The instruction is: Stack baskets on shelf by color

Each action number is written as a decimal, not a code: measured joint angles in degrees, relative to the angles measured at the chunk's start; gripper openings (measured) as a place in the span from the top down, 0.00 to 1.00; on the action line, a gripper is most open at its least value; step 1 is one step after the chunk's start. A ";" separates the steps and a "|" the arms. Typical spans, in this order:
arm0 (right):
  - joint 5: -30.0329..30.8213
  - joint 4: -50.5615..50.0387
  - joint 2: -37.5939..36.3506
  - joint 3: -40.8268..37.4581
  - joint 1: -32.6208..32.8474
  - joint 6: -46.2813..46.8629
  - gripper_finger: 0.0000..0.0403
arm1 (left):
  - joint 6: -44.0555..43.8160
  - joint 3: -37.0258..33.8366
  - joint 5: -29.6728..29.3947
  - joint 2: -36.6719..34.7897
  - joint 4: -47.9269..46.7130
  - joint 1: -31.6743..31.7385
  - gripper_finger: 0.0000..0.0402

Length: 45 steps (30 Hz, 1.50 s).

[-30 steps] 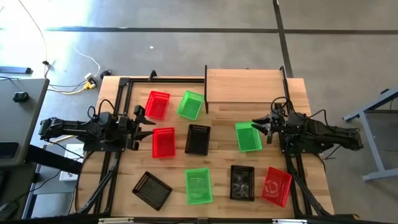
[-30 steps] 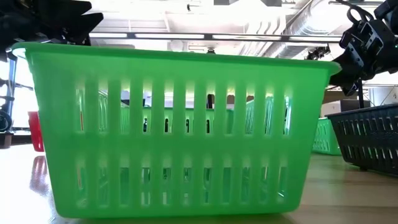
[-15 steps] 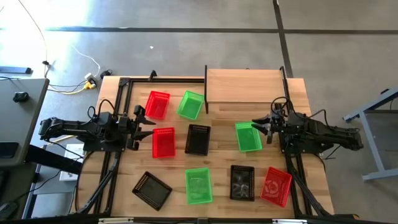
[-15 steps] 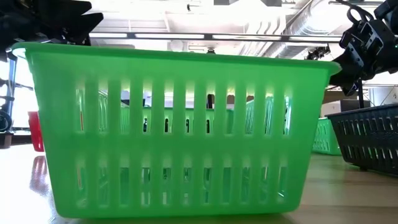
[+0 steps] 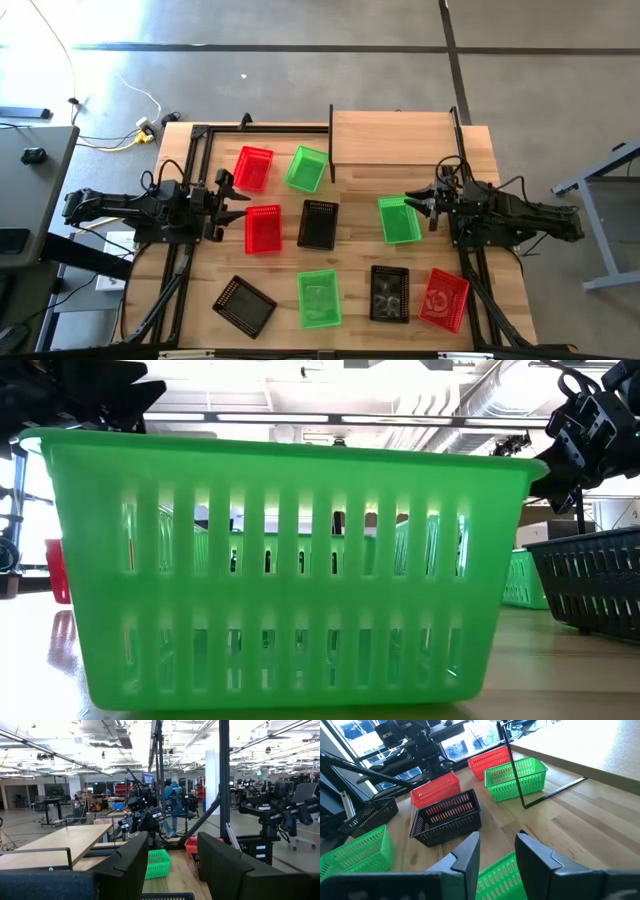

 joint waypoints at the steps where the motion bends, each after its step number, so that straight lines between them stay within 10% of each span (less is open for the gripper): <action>1: -0.01 -0.02 0.00 0.00 0.01 0.00 0.73 | 0.00 0.00 0.00 0.00 0.02 0.00 0.61; 12: 0.00 -0.01 0.00 0.00 0.01 0.00 0.73 | -0.87 0.00 -1.29 0.00 0.13 0.00 0.61; 21: 0.00 -0.02 -0.01 0.00 0.02 0.00 0.73 | -26.15 -0.02 -14.42 0.00 0.13 0.02 0.61; 35: 0.36 0.02 0.01 0.00 0.02 -0.04 0.73 | -37.90 0.00 -21.22 0.00 0.01 -0.02 0.61; 45: 0.95 1.74 -0.01 0.00 0.00 16.98 0.73 | -41.67 0.28 -25.32 0.00 5.14 0.00 0.61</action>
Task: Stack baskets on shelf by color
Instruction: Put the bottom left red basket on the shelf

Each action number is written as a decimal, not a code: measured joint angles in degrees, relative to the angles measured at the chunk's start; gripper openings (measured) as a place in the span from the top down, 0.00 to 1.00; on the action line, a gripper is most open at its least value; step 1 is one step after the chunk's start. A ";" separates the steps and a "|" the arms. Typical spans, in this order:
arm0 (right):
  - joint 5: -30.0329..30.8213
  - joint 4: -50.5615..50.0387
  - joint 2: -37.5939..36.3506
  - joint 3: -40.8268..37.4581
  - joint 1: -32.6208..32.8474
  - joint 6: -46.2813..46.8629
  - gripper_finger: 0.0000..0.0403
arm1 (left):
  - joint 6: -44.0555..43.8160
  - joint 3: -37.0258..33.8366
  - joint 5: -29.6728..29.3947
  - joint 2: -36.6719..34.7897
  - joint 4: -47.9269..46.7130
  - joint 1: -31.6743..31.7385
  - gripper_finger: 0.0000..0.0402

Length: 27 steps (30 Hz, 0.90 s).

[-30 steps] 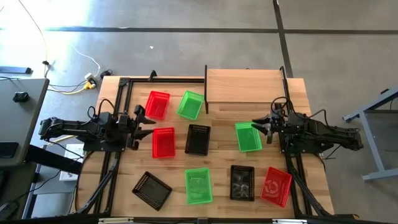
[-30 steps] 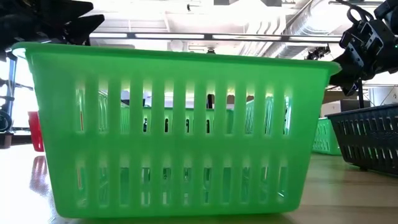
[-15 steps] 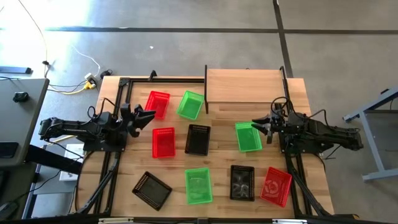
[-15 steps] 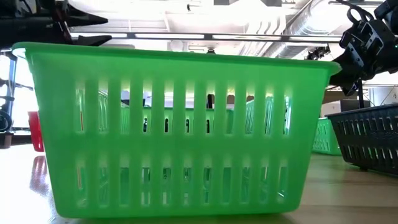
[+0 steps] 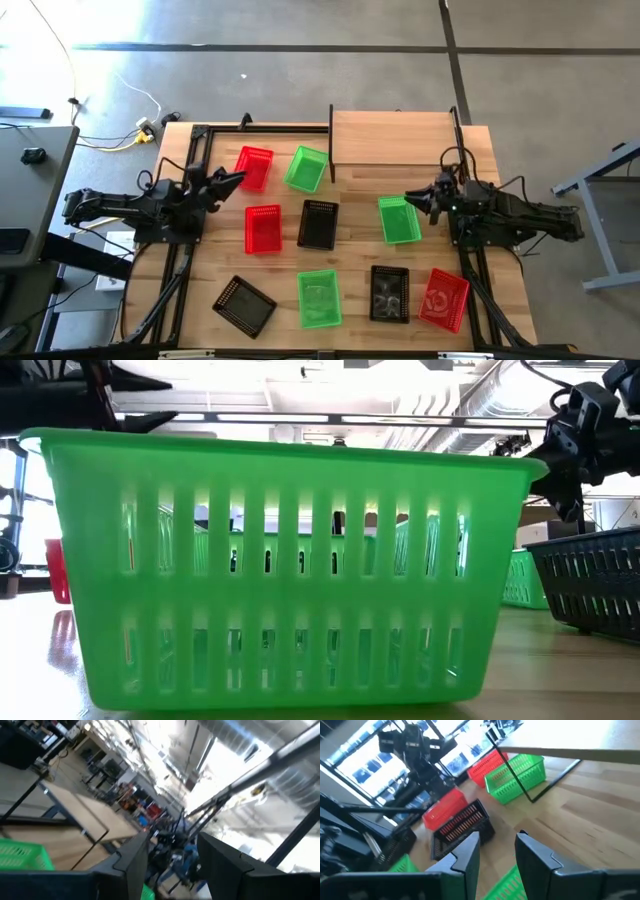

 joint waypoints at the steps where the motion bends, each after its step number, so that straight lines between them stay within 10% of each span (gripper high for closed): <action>1: -0.23 0.25 0.00 0.00 0.00 0.56 0.73 | -0.19 0.56 -0.31 0.02 0.01 0.00 0.61; 11: -0.41 6.62 0.02 0.00 0.01 8.28 0.73 | 1.70 13.77 -3.72 2.03 -14.36 0.00 0.61; 27: 5.66 20.30 0.03 1.02 -0.24 5.32 0.73 | -24.77 40.23 -7.25 14.54 -58.62 0.02 0.61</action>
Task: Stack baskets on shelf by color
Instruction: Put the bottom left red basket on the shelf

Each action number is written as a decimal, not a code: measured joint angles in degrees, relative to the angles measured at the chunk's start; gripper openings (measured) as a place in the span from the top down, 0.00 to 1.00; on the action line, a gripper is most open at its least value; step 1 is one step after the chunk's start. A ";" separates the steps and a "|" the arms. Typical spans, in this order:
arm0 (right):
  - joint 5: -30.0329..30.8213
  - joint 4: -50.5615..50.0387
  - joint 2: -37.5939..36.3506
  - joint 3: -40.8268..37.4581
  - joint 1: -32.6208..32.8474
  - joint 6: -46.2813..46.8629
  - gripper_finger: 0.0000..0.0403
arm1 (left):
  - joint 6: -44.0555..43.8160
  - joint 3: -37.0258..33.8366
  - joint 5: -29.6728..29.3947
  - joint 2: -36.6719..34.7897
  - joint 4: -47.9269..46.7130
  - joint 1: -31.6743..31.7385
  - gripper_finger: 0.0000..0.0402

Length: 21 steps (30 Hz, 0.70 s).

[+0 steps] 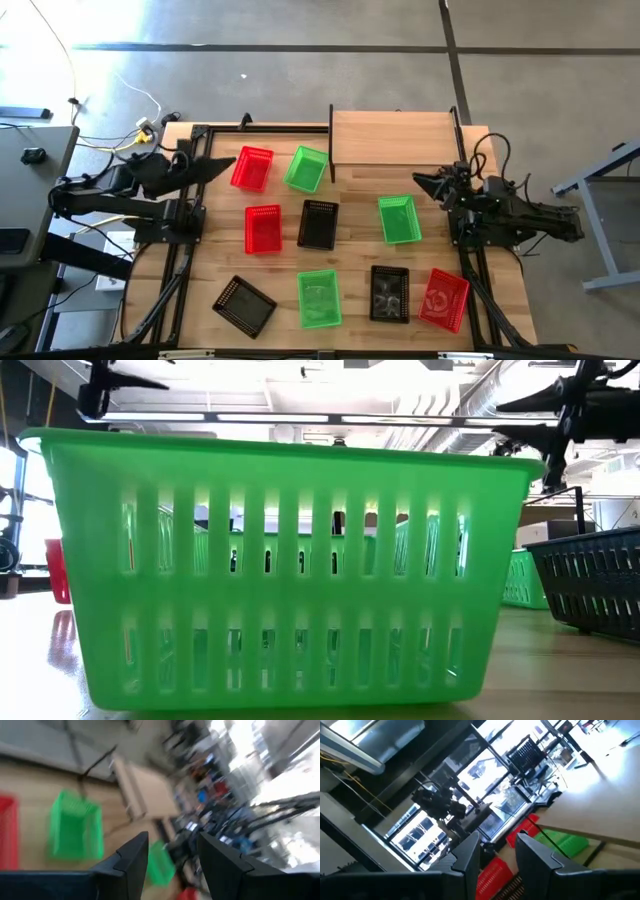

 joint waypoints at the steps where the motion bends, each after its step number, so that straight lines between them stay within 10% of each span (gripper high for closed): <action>1: 0.07 0.07 0.05 0.62 0.00 -0.66 0.73 | -1.68 1.00 0.94 1.22 -2.67 0.00 0.61; 21: 4.08 -13.07 9.34 20.47 0.00 -10.71 0.73 | -16.16 2.73 17.40 21.47 -19.31 -0.04 0.61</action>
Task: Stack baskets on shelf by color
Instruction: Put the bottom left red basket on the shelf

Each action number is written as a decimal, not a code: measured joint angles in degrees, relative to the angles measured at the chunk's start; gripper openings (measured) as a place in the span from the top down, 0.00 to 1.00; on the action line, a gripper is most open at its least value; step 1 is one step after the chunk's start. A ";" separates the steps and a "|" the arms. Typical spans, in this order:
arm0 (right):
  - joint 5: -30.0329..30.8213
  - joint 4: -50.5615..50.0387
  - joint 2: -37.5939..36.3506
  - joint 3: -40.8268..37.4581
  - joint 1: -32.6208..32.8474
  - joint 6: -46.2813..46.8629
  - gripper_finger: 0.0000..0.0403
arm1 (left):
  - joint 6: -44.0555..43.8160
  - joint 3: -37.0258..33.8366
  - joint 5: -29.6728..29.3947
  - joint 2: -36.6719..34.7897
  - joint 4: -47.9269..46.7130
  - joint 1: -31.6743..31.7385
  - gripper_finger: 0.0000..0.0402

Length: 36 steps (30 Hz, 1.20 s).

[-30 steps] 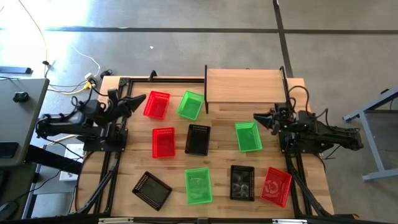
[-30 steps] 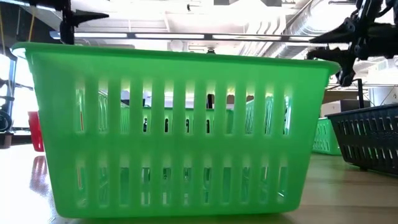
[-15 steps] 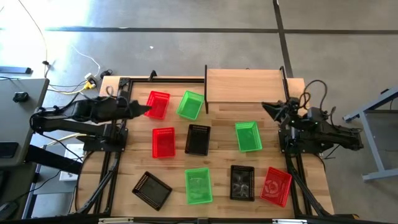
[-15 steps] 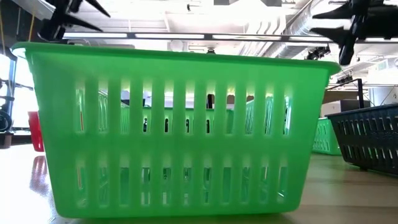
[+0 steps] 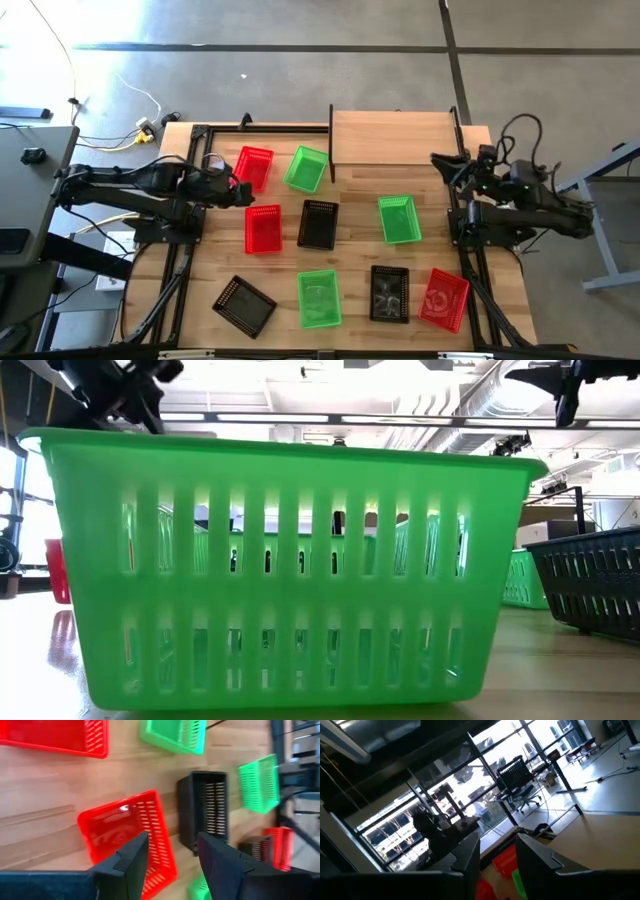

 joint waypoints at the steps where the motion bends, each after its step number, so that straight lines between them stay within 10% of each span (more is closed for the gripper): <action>1: 0.01 -0.75 1.51 0.78 0.00 0.02 0.73 | -0.20 0.00 0.00 0.77 -0.45 0.00 0.61; 36: -3.24 -5.56 23.72 5.26 0.04 0.47 0.73 | -4.75 0.02 3.11 26.89 -6.98 -5.66 0.61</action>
